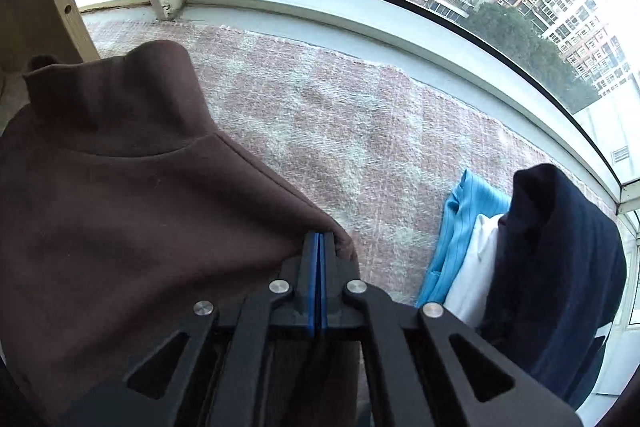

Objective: Fold clothes

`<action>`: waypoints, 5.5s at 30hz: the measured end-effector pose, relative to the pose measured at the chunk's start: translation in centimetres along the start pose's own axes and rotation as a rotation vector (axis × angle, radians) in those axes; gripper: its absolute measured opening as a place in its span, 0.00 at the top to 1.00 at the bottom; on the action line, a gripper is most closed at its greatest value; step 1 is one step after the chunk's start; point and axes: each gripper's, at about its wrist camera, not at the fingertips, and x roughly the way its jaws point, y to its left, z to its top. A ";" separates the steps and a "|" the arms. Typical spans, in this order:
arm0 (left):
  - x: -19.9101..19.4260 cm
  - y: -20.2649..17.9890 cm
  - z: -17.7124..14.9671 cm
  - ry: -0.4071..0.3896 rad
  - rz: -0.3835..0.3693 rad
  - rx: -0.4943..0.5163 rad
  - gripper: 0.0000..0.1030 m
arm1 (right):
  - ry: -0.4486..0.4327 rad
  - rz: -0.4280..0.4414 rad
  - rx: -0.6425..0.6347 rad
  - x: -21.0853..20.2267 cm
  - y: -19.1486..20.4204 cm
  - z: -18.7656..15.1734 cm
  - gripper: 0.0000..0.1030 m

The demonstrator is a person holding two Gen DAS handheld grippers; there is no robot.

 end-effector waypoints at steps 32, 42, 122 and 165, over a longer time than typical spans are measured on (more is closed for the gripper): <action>-8.3 -1.9 -7.7 0.047 0.183 0.145 0.60 | -0.154 0.382 -0.120 -2.4 10.0 -2.1 0.68; -5.4 -2.6 -9.1 0.042 0.208 0.166 0.96 | -0.151 0.354 -0.257 2.3 22.0 1.6 0.76; -18.1 -14.4 -39.3 -0.074 -0.291 -0.387 0.97 | 0.056 0.243 -0.562 -0.9 36.7 -2.7 0.86; -14.9 -15.8 -45.2 -0.024 -0.338 -0.502 0.96 | -0.145 0.147 -0.326 2.4 25.9 6.4 1.00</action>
